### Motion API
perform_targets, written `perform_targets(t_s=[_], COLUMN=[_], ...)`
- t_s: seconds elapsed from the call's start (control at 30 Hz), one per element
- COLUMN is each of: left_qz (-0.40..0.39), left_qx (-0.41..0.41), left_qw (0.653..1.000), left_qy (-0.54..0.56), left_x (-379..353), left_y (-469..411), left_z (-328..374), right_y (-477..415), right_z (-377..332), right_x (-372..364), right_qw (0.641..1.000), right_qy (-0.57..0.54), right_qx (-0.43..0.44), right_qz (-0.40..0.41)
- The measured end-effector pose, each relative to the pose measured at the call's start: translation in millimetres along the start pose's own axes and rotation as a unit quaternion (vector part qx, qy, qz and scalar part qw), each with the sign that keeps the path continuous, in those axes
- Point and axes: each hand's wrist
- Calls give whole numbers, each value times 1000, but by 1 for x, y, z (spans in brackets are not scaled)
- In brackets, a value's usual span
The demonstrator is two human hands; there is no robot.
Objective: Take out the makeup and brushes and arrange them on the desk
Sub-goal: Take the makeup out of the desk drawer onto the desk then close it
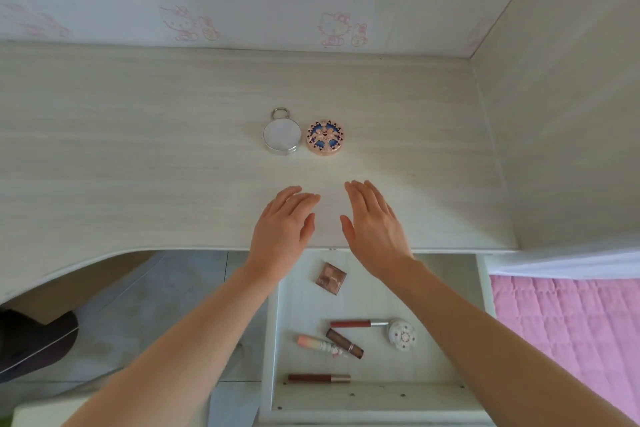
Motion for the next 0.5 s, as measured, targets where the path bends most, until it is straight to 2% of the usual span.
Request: perform_targets(t_s=[0.23, 0.5], left_qz=[-16, -100], left_qx=[17, 98], left_qw=[1000, 990], left_qy=[0, 1], left_x=[-17, -64], left_y=[59, 109], left_z=[49, 87], right_y=[75, 142], right_z=[28, 78], right_x=[0, -22], right_qw=[999, 997], right_qy=[-1, 10], right_qx=[31, -3], right_qz=[-16, -76])
Point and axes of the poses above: each hand's wrist, its own y-axis away from the middle knuckle, its own x-axis out of the back of the hand, z = x × y, and after that the axes turned 10 degrees about -x, right-handed
